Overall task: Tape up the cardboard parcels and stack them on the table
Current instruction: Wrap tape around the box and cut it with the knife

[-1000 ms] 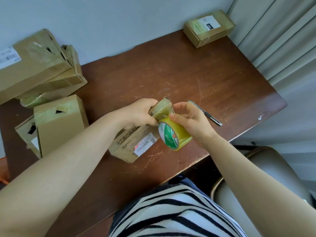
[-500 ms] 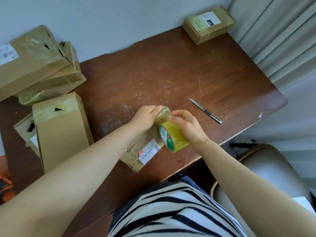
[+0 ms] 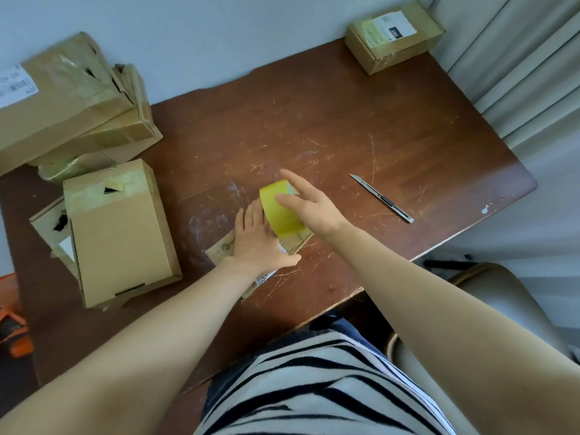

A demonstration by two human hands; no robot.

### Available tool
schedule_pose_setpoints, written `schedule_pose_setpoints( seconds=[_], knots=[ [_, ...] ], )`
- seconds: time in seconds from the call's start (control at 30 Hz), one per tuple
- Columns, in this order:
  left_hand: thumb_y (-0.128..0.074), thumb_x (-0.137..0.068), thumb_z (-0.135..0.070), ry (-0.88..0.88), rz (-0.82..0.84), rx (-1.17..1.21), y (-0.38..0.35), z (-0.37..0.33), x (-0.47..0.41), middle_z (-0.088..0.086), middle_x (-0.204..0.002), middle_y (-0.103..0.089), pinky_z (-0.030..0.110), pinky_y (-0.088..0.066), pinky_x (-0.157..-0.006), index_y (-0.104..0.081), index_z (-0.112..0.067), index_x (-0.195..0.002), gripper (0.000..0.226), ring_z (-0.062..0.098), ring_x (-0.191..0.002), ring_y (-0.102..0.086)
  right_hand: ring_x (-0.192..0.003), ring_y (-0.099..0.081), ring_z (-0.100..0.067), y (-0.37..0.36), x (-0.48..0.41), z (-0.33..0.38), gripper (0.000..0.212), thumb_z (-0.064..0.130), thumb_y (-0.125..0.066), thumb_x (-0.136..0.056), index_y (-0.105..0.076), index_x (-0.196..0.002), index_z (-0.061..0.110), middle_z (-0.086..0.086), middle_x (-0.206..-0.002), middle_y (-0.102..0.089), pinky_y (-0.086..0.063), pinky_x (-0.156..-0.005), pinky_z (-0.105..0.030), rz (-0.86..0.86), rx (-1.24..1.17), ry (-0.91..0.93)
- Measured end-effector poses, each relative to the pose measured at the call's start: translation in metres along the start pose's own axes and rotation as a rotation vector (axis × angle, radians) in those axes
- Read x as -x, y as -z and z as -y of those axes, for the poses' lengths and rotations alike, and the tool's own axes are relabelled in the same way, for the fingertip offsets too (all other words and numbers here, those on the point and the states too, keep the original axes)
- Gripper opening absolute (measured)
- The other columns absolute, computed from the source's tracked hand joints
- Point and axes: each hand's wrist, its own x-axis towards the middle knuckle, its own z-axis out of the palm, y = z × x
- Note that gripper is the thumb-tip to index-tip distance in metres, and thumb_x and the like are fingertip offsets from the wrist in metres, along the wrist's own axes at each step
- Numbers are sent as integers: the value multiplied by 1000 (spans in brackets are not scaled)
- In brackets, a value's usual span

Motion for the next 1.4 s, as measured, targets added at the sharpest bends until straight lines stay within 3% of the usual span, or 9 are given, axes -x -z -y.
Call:
schedule_pose_setpoints(
  seconds=[0.1,0.3,0.47,0.7,0.87,1.03,1.17,1.27,1.4],
  knots=[
    [-64,-60,-68,26,-43,44,-3,1,-2,11,-156,-7,45,-11,-115,1,-8,-150,126,26,-144,-4,-102,-59,-14,12,12,0,44,11,-54,-94,-53,-130,35,-14,-131,-58,-45,-99,-41,-39,132,185],
    [-72,-57,-61,48,-41,114,-2,2,-4,6,-157,-4,46,-12,-114,17,-7,-147,138,24,-145,-2,-54,-52,11,39,62,-46,20,27,-59,-93,-73,-107,29,28,-62,-59,-38,-57,-12,-193,528,104],
    [-71,-59,-67,2,-10,72,-4,2,-2,5,-159,6,47,-10,-115,20,-10,-147,139,23,-146,4,-85,-64,-17,40,54,-48,27,25,-47,-98,-73,-104,24,9,-98,-72,-51,-64,-26,-81,925,-142],
    [-64,-52,-82,-141,18,-49,1,-2,-4,8,-138,54,46,39,-95,33,-18,-141,147,23,-131,46,-72,-59,-22,27,31,-33,22,33,-51,-90,-69,-88,21,1,-78,-64,-34,-50,-21,-14,995,-342],
    [-27,-88,-71,-276,-33,-196,-8,-20,-6,11,-156,24,45,17,-113,21,-9,-147,98,25,-144,22,-81,-61,-20,27,28,-30,27,28,-50,-87,-70,-106,27,3,-96,-69,-42,-55,-22,27,963,-364],
    [-33,-100,-41,-343,-81,-111,-6,-21,4,7,-160,12,33,-4,-119,6,-13,-152,70,20,-147,12,-99,-63,-22,43,34,-25,36,10,-49,-87,-72,-110,24,1,-108,-70,-54,-82,-31,79,788,-343],
    [-51,-93,-45,-301,-102,-72,10,-22,18,-3,-157,-13,26,-33,-101,-9,-21,-152,76,16,-144,-15,-72,-55,-10,52,48,0,17,19,-69,-84,-74,-96,9,-4,-86,-69,-45,-62,-23,-7,474,-227],
    [-59,-88,-33,-312,-64,-11,34,-21,18,-2,-135,-39,27,-39,-70,-30,-24,-144,64,20,-117,-45,-76,-65,-20,56,57,30,10,23,-72,-83,-75,-90,17,-5,-91,-72,-54,-68,-28,-15,344,-149],
    [-57,-89,-39,-242,-66,103,69,-10,2,1,-105,-65,29,-37,-61,-33,-29,-141,58,28,-94,-64,-84,-64,-13,61,56,53,29,13,-68,-83,-69,-111,24,-1,-102,-70,-54,-80,-29,-2,209,-42]
  ],
)
